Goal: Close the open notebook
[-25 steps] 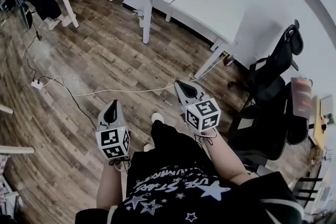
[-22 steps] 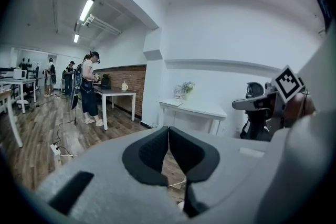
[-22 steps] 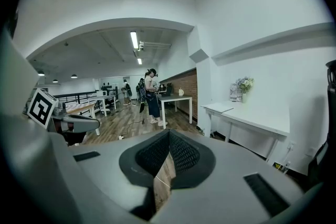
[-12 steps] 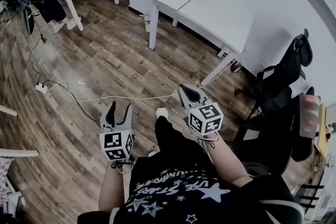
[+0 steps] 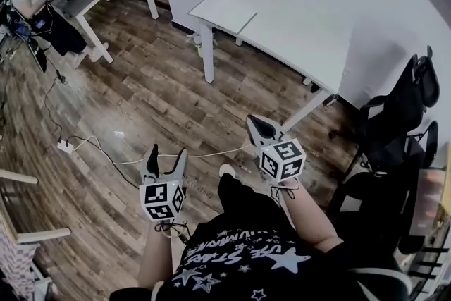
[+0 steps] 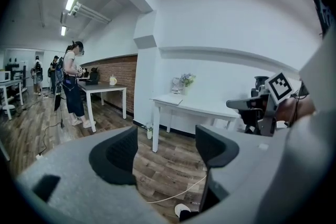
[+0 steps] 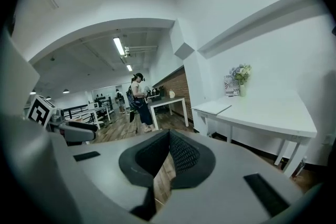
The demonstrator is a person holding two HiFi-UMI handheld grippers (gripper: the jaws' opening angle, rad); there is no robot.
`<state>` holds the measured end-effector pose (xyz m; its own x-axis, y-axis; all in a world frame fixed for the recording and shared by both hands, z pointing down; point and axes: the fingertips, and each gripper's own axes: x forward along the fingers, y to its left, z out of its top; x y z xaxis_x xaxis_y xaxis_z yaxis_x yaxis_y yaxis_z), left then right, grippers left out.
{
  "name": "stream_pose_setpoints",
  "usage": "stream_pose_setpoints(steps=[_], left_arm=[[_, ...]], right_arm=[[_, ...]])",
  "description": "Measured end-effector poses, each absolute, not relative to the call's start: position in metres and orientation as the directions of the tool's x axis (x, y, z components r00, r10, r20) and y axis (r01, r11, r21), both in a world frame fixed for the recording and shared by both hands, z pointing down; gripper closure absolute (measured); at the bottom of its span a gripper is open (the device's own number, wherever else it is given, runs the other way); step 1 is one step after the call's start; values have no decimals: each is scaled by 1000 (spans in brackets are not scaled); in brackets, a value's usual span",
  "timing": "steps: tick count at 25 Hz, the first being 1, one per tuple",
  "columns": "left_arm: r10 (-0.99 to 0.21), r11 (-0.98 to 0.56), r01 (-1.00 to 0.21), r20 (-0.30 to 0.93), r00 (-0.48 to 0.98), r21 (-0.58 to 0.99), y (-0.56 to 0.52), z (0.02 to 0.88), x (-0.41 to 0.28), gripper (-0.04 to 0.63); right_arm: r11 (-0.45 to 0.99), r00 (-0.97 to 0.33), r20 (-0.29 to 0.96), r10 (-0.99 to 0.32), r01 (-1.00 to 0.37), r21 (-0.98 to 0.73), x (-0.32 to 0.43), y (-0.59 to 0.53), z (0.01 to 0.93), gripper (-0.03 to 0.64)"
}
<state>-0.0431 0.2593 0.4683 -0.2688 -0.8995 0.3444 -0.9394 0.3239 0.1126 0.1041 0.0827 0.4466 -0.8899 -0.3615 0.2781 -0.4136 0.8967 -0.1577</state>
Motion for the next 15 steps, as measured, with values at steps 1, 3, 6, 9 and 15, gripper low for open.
stream_pose_setpoints(steps=[1, 3, 6, 9, 15], left_arm=[[-899, 322, -941, 346, -268, 107, 243, 467, -49, 252], [-898, 318, -943, 351, -266, 99, 211, 464, -62, 252], [-897, 310, -946, 358, -258, 96, 166, 461, -79, 252], [-894, 304, -948, 370, -251, 91, 126, 462, -97, 250], [-893, 325, -938, 365, -264, 117, 58, 460, -134, 252]], right_arm=[[892, -888, 277, -368, -421, -164, 99, 65, 447, 614], [884, -884, 275, -379, -434, -174, 88, 28, 446, 614], [874, -879, 264, -397, -450, -185, 72, -22, 441, 614], [867, -878, 250, -409, -459, -195, 56, -64, 439, 614], [856, -872, 258, -416, -472, -212, 35, -126, 447, 614]])
